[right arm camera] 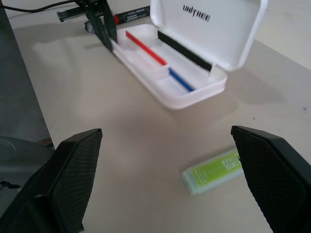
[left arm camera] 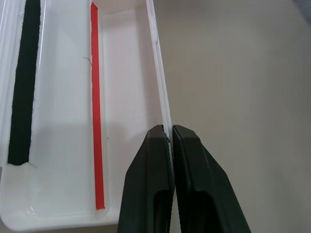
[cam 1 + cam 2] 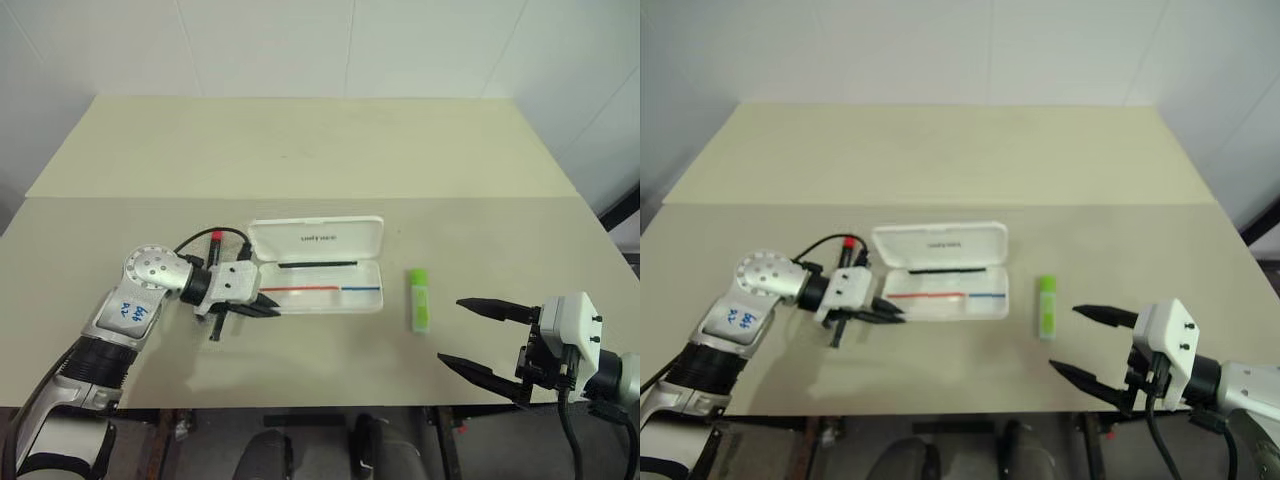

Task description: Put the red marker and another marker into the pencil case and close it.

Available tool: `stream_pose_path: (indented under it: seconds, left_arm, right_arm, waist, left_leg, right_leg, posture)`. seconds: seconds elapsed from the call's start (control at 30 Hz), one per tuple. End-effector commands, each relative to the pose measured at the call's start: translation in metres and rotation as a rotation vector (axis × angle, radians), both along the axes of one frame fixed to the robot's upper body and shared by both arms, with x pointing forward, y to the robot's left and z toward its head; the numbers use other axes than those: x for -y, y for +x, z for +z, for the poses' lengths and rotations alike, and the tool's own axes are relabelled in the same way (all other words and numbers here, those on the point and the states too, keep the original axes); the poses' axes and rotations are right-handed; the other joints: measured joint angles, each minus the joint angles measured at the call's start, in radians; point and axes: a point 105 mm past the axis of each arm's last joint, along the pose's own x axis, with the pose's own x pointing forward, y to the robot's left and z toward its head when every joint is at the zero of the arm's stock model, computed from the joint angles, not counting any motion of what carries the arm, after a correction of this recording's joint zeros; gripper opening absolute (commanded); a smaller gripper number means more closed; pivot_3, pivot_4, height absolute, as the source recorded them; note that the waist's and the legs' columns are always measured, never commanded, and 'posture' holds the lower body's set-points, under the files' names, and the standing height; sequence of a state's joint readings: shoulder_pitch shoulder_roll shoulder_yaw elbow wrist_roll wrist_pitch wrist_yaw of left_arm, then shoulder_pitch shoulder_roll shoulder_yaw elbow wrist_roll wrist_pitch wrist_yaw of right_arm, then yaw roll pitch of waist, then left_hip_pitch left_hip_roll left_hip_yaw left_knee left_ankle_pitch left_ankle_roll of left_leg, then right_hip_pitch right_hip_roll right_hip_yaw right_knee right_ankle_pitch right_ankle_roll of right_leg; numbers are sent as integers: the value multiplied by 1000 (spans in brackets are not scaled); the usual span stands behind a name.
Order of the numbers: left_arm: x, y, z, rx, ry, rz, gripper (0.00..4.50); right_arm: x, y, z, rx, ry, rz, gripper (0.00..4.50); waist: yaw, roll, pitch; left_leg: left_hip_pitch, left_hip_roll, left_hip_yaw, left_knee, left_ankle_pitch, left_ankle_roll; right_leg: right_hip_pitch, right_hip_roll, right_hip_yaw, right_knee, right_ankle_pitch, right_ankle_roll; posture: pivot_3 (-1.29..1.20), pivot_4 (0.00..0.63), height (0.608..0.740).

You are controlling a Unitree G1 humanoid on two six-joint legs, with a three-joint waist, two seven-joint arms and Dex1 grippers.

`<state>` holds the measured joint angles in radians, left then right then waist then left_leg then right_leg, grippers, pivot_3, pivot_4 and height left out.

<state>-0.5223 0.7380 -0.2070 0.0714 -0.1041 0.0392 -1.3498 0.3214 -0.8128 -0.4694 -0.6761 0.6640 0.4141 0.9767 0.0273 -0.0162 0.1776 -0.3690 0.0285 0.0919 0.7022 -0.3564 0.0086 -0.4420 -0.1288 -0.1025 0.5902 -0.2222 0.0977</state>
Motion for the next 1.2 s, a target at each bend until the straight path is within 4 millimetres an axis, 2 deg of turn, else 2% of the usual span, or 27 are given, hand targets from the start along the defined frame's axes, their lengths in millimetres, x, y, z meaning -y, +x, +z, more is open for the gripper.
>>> stream_pose_path:
  seconds: [0.03, 0.27, 0.63, 0.8, 1.07, 1.1, 1.2]
  left_arm:
    - [2, -6, 4, 23, 21, -29, 13]
    - [3, -7, -4, 6, 53, -26, 13]
    - [21, -4, -10, 66, 50, -48, 13]
    - [33, -6, -6, 67, 22, -94, 1475]
    - [38, -17, 4, 41, -14, -148, 4266]
    - [40, -19, 6, 41, -24, -155, 4443]
    - [46, -23, 16, 39, -76, -155, 4443]
  right_arm:
    - [0, 0, 6, 42, -16, -6, 4500]
    - [-1, 1, 4, 45, -10, -27, 4500]
    - [-1, 5, 4, 55, -9, -50, 4500]
    - [0, 6, 5, 62, -9, -60, 4500]
    - [1, 6, 5, 66, -11, -70, 4500]
    - [1, 6, 5, 66, -11, -71, 4500]
    - [2, 7, 5, 67, -12, -73, 4500]
  waist:
    - [0, 0, 0]
    - [-1, 0, 0]
    - [11, 1, -1]
    - [16, 1, -1]
    - [11, 1, -1]
    - [9, 1, -1]
    - [6, 1, -1]
  left_leg:
    - [0, 0, 0, 0, 0, 0]
    - [0, 0, 0, 0, 0, 0]
    - [3, -1, -2, 1, 0, 1]
    - [4, 0, -3, 1, -3, 6]
    - [3, 0, -2, 1, -3, 6]
    - [3, 0, -2, 1, -3, 6]
    - [3, 0, -3, 1, -3, 6]
  right_leg:
    - [0, 0, 0, 0, 0, 0]
    - [0, 0, 0, 0, 0, 0]
    - [4, -1, 0, -1, 0, 0]
    - [6, 0, 0, -1, 0, 0]
    - [5, 0, 0, 0, 0, 0]
    - [5, 0, 0, 0, 0, 0]
    - [5, 0, 0, -1, 0, 0]
  posture:
    - [0, 150, 740]
    - [0, 150, 740]
    - [0, 150, 740]
    - [0, 150, 740]
    - [0, 150, 740]
    - [0, 150, 740]
    - [0, 150, 740]
